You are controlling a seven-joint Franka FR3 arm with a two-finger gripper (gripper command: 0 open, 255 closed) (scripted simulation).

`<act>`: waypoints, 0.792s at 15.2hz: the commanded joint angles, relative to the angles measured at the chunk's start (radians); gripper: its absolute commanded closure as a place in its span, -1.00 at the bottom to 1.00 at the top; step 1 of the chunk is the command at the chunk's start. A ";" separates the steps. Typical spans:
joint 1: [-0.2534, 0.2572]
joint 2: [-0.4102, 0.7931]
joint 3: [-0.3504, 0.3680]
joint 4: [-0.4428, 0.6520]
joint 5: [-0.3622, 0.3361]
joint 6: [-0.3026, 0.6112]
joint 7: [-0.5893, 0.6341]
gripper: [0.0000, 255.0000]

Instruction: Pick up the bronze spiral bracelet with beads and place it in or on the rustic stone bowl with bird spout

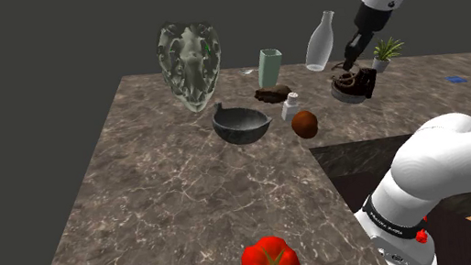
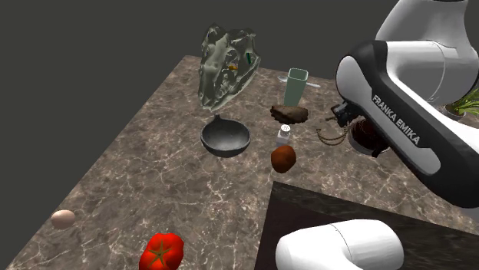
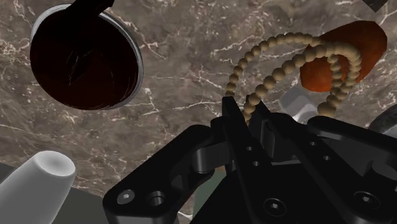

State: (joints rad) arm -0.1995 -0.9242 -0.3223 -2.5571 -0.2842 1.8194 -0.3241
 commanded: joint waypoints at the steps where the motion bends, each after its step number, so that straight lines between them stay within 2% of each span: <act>1: 0.021 0.010 0.042 -0.007 0.027 0.010 0.047 1.00; 12: 0.144 0.173 0.274 0.057 0.174 0.079 0.306 1.00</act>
State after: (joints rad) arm -0.0654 -0.7736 -0.0673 -2.5158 -0.1215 1.8927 -0.0403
